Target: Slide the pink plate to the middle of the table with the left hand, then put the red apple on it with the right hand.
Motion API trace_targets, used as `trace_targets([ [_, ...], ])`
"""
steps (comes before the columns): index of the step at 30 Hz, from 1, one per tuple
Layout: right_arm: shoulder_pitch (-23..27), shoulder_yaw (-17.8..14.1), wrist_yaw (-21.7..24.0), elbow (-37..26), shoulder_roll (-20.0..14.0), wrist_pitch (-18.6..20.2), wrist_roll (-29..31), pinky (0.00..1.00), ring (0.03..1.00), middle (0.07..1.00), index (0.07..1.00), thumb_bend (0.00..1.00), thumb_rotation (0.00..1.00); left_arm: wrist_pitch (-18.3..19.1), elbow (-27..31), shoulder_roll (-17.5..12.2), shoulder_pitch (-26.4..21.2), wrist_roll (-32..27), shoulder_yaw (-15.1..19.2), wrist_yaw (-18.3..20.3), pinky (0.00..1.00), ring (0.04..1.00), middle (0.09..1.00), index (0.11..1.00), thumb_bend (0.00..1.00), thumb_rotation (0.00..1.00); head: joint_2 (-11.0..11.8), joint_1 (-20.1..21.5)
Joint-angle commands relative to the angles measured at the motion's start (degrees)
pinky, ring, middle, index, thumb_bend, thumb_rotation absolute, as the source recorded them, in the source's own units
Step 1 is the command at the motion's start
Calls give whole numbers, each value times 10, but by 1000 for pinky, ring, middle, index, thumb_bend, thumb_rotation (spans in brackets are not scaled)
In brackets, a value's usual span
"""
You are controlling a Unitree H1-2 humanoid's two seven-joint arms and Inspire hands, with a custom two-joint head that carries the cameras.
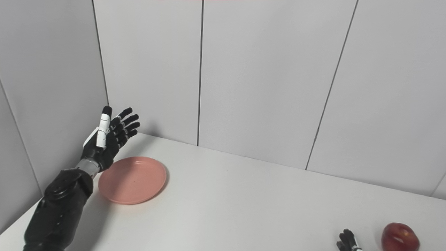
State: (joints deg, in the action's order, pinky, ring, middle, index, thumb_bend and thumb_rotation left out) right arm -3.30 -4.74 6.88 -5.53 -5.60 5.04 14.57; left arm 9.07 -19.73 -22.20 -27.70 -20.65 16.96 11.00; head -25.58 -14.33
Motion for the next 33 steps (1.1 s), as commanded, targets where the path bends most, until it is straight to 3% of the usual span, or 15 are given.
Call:
trace_targets([
  [1,-18,0,1,7,1,23,5,1000,993,970,958,839,1000,-24,1,-22,-37,-2,8,6,926,921,902,902,894,1000,-3,0],
  [10,-21,-1,-3,-3,1,33,6,1000,991,965,955,851,1000,-38,-50,-51,-44,-2,13,22,874,879,882,919,850,1000,-7,1],
  [22,-25,0,-4,-15,0,41,6,1000,988,963,960,854,1000,-99,-146,-74,-52,2,19,37,848,847,864,909,834,1000,-13,4],
  [28,-26,1,-5,-20,0,44,5,1000,985,959,956,856,1000,-139,-191,-81,-57,9,18,38,783,832,849,913,846,1000,-15,5],
  [33,-26,1,-7,-23,2,47,4,1000,982,956,955,857,1000,-167,-237,-82,-64,10,20,44,811,838,858,921,879,1000,-15,6],
])
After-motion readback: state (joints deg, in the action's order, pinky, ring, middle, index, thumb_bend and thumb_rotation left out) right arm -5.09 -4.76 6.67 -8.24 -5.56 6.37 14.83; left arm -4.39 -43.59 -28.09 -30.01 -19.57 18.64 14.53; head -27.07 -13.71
